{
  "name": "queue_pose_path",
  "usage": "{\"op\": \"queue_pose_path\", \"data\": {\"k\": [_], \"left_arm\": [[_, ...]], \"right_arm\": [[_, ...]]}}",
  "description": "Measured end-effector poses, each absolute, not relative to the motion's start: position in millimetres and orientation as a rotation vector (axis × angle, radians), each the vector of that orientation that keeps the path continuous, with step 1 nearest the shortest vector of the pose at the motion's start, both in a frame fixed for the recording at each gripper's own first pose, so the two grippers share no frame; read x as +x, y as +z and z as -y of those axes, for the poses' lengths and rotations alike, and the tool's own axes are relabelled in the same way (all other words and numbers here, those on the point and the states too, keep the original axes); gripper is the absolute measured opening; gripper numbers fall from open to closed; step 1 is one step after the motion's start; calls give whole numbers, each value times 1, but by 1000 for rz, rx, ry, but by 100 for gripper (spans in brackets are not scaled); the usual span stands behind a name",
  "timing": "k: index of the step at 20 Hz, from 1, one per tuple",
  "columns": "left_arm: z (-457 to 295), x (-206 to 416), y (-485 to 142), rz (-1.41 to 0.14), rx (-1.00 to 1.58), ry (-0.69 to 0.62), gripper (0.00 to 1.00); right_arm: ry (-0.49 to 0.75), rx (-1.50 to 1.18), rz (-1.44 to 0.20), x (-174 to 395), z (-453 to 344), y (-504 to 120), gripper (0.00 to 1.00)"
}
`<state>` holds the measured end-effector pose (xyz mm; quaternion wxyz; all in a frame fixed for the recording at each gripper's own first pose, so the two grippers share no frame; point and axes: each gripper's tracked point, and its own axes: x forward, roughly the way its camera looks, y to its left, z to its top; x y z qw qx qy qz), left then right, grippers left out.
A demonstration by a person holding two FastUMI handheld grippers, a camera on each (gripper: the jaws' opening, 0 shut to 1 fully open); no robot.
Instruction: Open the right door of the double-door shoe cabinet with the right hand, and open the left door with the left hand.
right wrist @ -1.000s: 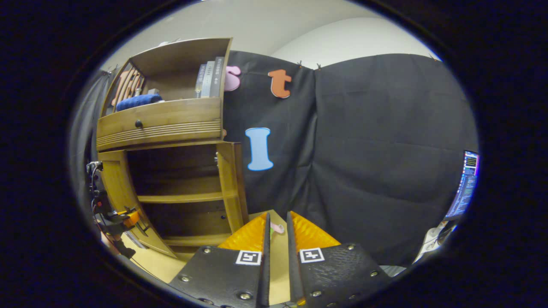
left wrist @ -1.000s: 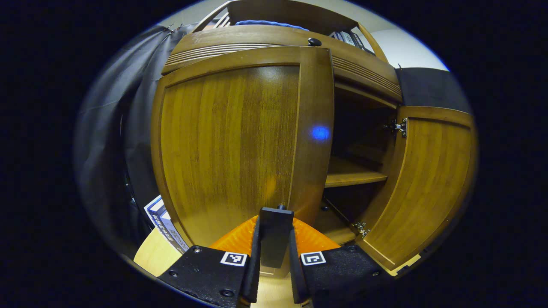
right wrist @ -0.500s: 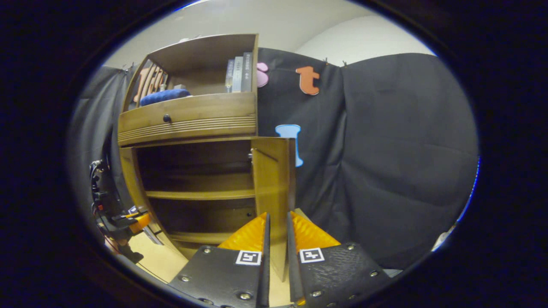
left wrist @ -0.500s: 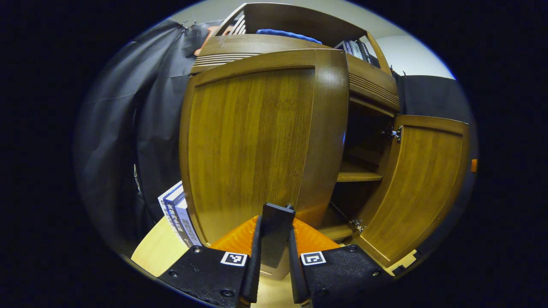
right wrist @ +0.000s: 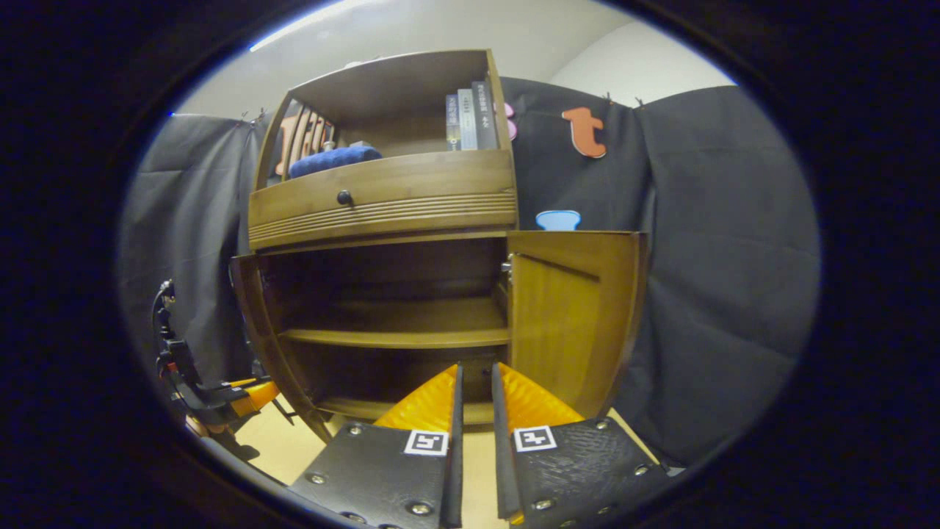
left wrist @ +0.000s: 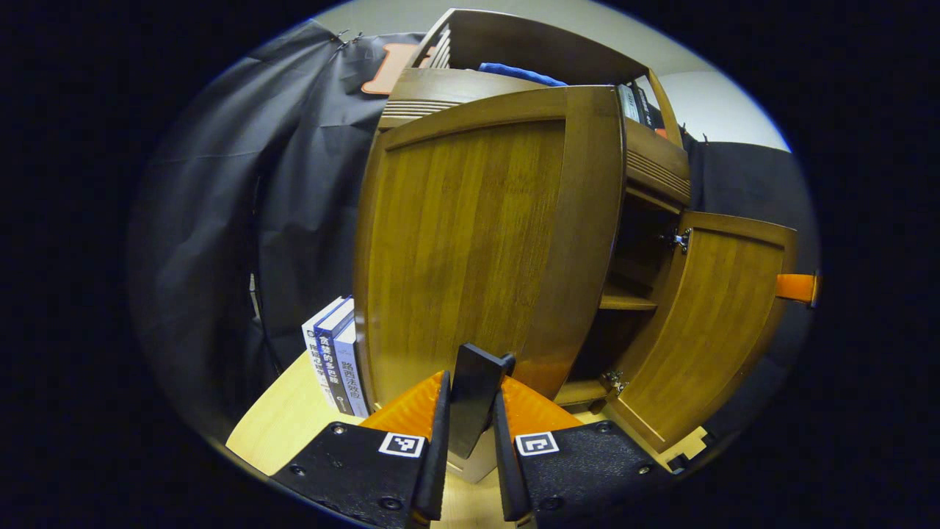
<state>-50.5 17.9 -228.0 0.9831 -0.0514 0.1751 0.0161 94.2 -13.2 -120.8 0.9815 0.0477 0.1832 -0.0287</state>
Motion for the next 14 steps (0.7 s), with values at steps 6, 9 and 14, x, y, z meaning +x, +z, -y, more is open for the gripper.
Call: {"op": "queue_pose_path", "data": {"k": [6,9,14], "left_arm": [[-43,-68,-223,-351,-129,76,30],[-49,-71,-222,-350,-125,92,27],[-100,-84,-222,-364,-99,214,29]], "right_arm": [[10,144,-394,105,-13,-135,18],[30,142,-404,109,-21,-140,18],[70,160,-408,116,-38,-146,18]]}}
